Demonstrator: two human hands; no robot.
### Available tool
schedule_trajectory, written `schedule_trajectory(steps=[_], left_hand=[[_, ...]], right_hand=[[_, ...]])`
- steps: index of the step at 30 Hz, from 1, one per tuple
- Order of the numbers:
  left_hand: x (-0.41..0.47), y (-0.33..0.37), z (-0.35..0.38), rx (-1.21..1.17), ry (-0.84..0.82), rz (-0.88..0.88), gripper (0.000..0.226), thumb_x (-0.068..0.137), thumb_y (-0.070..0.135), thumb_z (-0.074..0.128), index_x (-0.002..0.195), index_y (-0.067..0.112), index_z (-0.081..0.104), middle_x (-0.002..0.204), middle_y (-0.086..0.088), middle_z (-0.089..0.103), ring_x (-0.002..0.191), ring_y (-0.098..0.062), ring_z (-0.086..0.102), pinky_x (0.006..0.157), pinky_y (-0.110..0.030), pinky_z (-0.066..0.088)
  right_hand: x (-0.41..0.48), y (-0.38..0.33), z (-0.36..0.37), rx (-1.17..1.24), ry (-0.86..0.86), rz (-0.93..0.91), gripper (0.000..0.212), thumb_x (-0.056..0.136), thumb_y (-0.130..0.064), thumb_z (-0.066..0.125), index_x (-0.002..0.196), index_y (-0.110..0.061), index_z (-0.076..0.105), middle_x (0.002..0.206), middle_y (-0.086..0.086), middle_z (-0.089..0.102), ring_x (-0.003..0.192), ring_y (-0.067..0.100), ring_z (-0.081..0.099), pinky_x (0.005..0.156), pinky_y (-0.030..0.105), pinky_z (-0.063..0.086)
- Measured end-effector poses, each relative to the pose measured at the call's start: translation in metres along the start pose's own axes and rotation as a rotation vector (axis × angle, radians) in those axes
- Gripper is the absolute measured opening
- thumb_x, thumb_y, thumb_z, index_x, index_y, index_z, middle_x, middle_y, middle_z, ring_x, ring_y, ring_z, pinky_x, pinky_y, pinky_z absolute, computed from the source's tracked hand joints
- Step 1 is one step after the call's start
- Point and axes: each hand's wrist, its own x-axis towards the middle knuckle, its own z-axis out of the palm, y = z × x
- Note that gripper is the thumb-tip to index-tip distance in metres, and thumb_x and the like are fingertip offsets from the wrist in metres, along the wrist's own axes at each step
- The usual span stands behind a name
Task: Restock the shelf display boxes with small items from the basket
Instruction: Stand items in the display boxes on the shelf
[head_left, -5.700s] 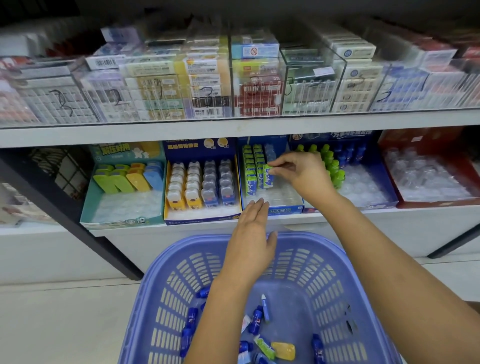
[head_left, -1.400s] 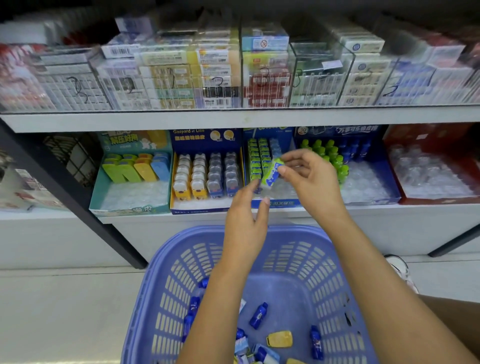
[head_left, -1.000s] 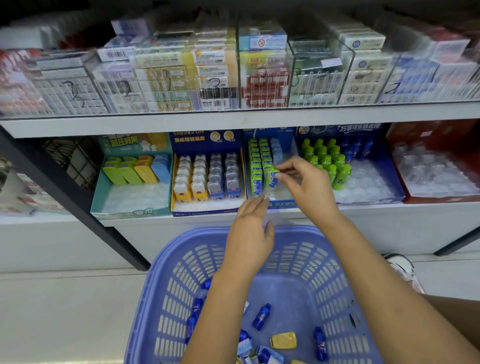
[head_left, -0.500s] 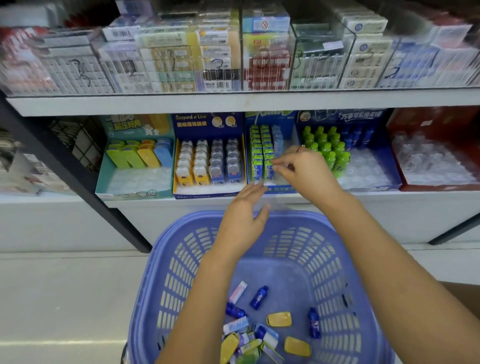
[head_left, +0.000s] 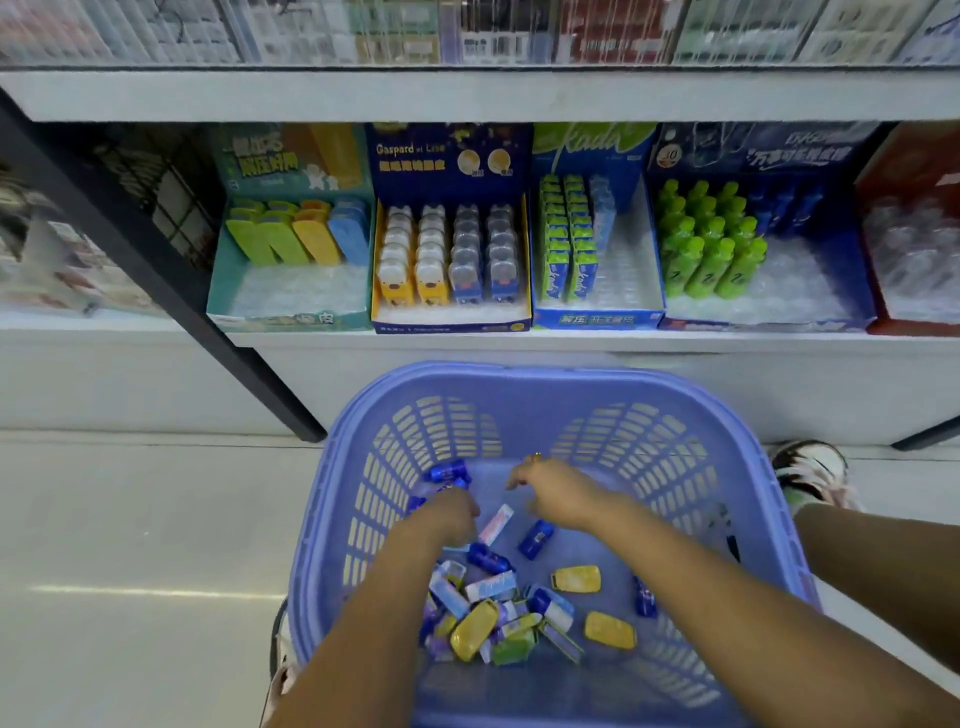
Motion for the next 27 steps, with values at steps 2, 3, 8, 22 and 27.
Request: schedule_trajectory(steps=[2,3,8,22,27], left_hand=[[0.008,-0.003,0.012,0.023,0.014,-0.039,0.037,0.094,0.007,0.046,0.13,0.002,0.053,0.135,-0.015,0.052,0.124,-0.029,0.049,0.098,-0.03,0.04],[0.013,-0.006,0.017,0.045,0.045,-0.047,0.039,0.095,0.006,0.045,0.133,0.003,0.05,0.137,-0.014,0.05,0.125,-0.028,0.049,0.1,-0.03,0.039],[0.029,-0.018,0.041,0.19,0.107,-0.124,0.037,0.098,0.007,0.039,0.134,0.006,0.044,0.137,-0.015,0.048,0.126,-0.029,0.048,0.101,-0.034,0.04],[0.039,-0.013,0.038,-0.044,0.131,-0.186,0.018,0.094,0.017,0.053,0.107,0.006,0.059,0.109,-0.011,0.063,0.108,-0.027,0.058,0.089,-0.035,0.047],[0.02,0.013,-0.006,-0.476,0.32,0.038,0.009,0.081,0.006,0.063,0.073,0.005,0.059,0.071,-0.013,0.063,0.065,-0.013,0.053,0.066,-0.029,0.041]], right_hand=[[0.01,0.0,0.023,0.061,-0.048,0.012,0.042,0.087,0.001,0.047,0.126,-0.015,0.055,0.125,0.012,0.05,0.112,0.028,0.051,0.089,0.033,0.039],[0.015,0.001,0.034,0.126,-0.052,0.043,0.035,0.089,-0.005,0.047,0.119,-0.018,0.058,0.117,0.011,0.053,0.104,0.027,0.053,0.085,0.033,0.04],[0.033,0.003,0.071,0.086,0.065,0.002,0.02,0.089,-0.038,0.047,0.074,-0.024,0.046,0.085,0.011,0.06,0.084,0.027,0.057,0.079,0.042,0.042],[0.031,0.004,0.001,0.321,-0.089,0.091,0.024,0.082,-0.016,0.067,0.098,0.002,0.065,0.096,0.022,0.068,0.075,0.024,0.06,0.073,0.039,0.051],[-0.008,0.002,-0.07,0.378,-0.135,-0.002,0.012,0.082,-0.003,0.063,0.093,-0.007,0.059,0.091,0.022,0.067,0.075,0.022,0.06,0.073,0.034,0.052]])
